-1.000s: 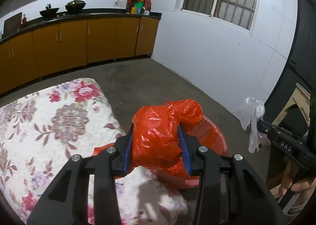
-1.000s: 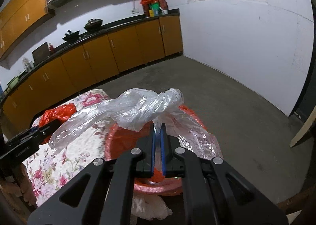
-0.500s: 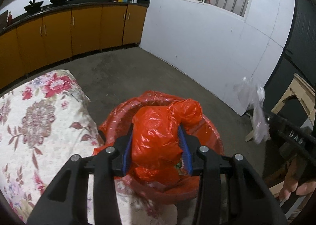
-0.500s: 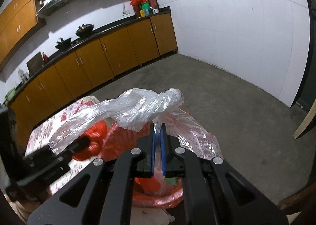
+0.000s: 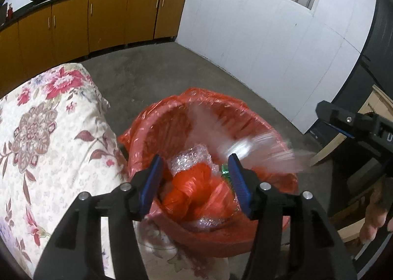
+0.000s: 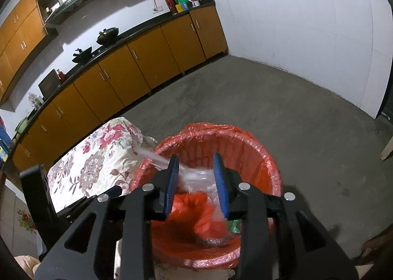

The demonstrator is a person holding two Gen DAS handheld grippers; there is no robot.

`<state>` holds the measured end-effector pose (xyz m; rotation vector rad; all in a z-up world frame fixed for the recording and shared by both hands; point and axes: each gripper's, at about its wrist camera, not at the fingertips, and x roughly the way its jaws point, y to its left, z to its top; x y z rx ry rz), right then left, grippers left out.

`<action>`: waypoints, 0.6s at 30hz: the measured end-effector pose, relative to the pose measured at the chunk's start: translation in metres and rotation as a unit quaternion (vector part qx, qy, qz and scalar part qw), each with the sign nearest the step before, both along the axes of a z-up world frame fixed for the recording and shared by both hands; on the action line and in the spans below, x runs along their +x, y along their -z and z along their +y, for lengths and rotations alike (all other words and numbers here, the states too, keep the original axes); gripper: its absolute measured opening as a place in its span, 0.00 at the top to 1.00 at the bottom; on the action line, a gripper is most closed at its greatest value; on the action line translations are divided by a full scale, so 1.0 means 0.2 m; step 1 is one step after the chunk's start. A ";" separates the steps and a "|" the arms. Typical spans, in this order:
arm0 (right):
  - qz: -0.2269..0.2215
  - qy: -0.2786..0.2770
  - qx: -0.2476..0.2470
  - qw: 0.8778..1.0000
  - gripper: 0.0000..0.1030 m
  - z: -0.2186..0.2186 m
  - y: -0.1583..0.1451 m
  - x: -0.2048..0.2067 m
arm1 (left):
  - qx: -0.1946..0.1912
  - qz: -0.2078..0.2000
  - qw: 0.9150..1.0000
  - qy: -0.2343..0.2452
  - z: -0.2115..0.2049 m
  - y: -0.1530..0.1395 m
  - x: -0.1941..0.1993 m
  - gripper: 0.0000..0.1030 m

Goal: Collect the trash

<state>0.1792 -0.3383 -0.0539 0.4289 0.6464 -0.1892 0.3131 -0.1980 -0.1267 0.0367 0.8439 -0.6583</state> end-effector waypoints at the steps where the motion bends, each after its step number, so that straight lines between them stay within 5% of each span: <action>1: 0.001 0.001 0.000 1.000 0.71 -0.01 -0.01 0.00 | 0.000 0.001 1.000 -0.003 0.01 0.00 0.00 0.46; 3: 0.001 0.002 -0.008 1.000 0.70 0.00 -0.02 0.00 | -0.001 -0.004 1.000 -0.008 0.05 -0.01 -0.03 0.46; 7: -0.013 0.013 -0.050 0.999 0.35 0.03 -0.09 -0.08 | 0.000 -0.033 0.999 -0.023 0.13 -0.08 -0.07 0.39; 10: -0.032 0.017 -0.074 0.997 0.19 0.06 -0.15 -0.16 | 0.000 -0.061 0.997 -0.038 0.22 -0.16 -0.14 0.31; 13: -0.055 0.032 -0.093 0.994 0.08 0.09 -0.20 -0.25 | 0.003 -0.092 0.994 -0.053 0.31 -0.25 -0.24 0.21; 18: -0.094 0.068 -0.117 0.986 0.03 0.17 -0.28 -0.39 | 0.009 -0.137 0.987 -0.089 0.47 -0.39 -0.40 0.10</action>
